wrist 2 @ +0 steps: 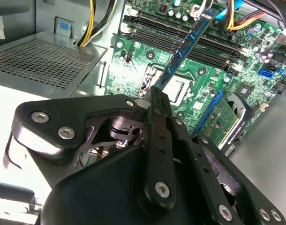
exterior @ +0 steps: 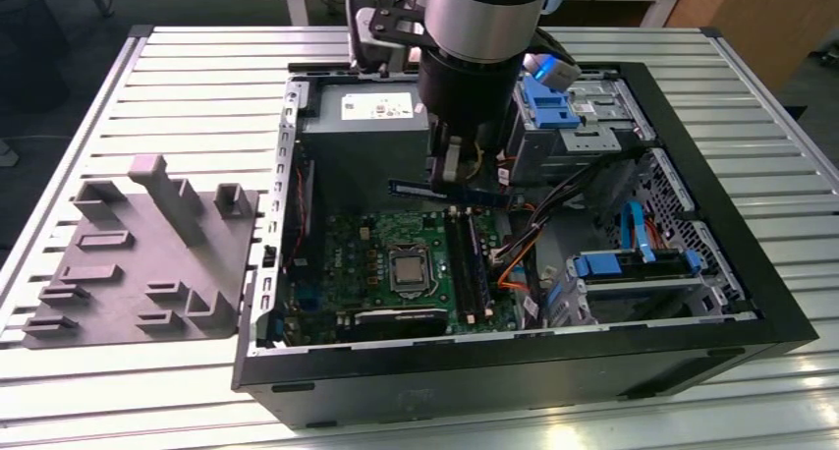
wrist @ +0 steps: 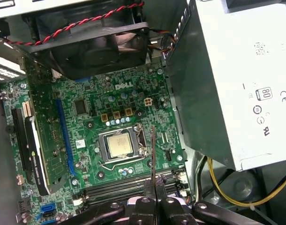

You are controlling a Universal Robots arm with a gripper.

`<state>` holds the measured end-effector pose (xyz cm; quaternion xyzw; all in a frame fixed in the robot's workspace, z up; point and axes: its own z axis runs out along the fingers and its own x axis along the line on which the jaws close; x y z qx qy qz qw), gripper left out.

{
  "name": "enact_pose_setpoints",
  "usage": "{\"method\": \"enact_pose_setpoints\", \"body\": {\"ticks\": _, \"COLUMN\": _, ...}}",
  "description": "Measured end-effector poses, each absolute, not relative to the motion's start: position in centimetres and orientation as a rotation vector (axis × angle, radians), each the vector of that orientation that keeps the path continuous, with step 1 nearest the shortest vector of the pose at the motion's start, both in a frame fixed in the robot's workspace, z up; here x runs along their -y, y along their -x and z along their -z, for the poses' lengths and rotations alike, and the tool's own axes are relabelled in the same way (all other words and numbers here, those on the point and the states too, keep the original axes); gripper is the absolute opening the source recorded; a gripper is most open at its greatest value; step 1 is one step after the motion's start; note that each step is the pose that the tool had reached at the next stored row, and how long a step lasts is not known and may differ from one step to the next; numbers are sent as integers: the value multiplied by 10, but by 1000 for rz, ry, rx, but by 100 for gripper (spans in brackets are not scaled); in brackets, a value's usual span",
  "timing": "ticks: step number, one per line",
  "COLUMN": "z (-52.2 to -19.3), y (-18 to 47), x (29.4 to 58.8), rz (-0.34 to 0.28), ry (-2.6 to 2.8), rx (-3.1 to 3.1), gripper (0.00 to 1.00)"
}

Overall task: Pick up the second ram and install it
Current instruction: 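Insert the second ram into the second slot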

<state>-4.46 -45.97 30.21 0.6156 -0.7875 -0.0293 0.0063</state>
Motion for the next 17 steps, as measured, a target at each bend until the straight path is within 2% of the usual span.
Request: {"method": "enact_pose_setpoints", "body": {"ticks": 17, "z": -302, "y": 45, "x": 460, "rz": 92, "ry": -1862, "rx": 2515, "gripper": 12}}
